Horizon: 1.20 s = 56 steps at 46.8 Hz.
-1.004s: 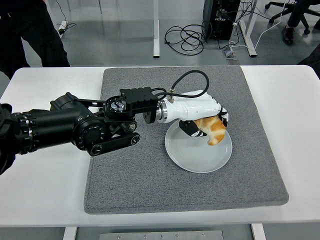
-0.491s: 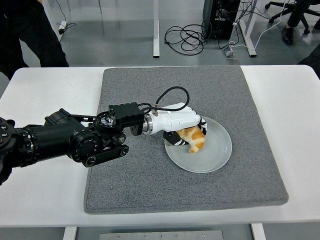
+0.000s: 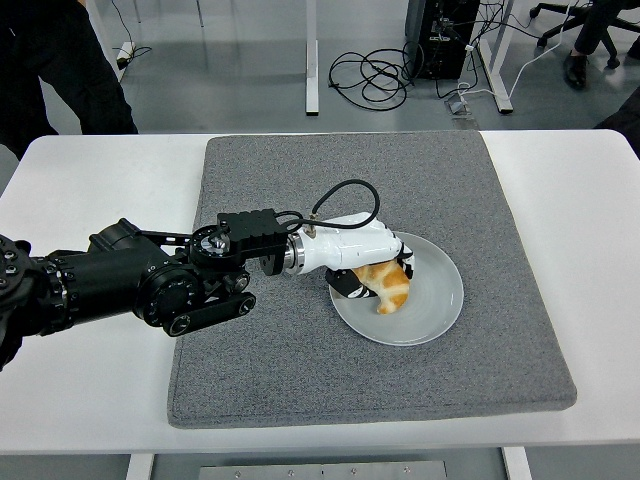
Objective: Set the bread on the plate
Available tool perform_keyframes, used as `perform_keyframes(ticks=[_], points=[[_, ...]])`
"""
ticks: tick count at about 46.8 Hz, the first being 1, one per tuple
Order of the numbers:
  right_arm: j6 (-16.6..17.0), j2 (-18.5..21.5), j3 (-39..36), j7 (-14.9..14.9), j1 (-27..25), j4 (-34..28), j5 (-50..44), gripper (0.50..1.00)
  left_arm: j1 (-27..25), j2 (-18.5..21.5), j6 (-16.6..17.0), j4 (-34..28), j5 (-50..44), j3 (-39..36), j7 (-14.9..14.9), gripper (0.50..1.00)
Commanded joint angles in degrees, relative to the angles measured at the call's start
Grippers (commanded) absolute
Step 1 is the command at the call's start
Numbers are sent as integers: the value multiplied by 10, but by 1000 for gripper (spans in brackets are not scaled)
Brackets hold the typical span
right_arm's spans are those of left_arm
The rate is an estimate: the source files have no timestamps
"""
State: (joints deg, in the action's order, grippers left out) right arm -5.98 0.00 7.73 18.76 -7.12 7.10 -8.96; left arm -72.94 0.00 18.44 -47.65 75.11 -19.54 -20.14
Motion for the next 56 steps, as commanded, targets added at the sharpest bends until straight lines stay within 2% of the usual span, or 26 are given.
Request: perform_keyframes(ticks=[1, 7, 8, 10, 11, 19, 43, 56], points=[[0, 0, 0, 0, 0, 0, 0, 1000, 4, 0, 0, 0, -1, -9, 0, 500], [0, 0, 0, 0, 0, 0, 0, 1000, 6, 0, -1, 0, -7, -7, 1, 500], [0, 0, 0, 0, 0, 0, 0, 1000, 5, 0, -1, 0, -9, -6, 1, 528], [0, 0, 0, 0, 0, 0, 0, 1000, 5, 0, -1, -1, -12, -3, 2, 872], [0, 0, 0, 0, 0, 0, 0, 1000, 5, 0, -1, -1, -14, -2, 2, 961], [0, 0, 0, 0, 0, 0, 0, 1000, -3, 0, -2, -2, -27, 6, 0, 975], [0, 0, 0, 0, 0, 0, 0, 1000, -41, 0, -10, -13, -28, 1, 0, 975], [0, 0, 0, 0, 0, 0, 0, 1000, -103, 0, -60, -101, -34, 6, 3, 975]])
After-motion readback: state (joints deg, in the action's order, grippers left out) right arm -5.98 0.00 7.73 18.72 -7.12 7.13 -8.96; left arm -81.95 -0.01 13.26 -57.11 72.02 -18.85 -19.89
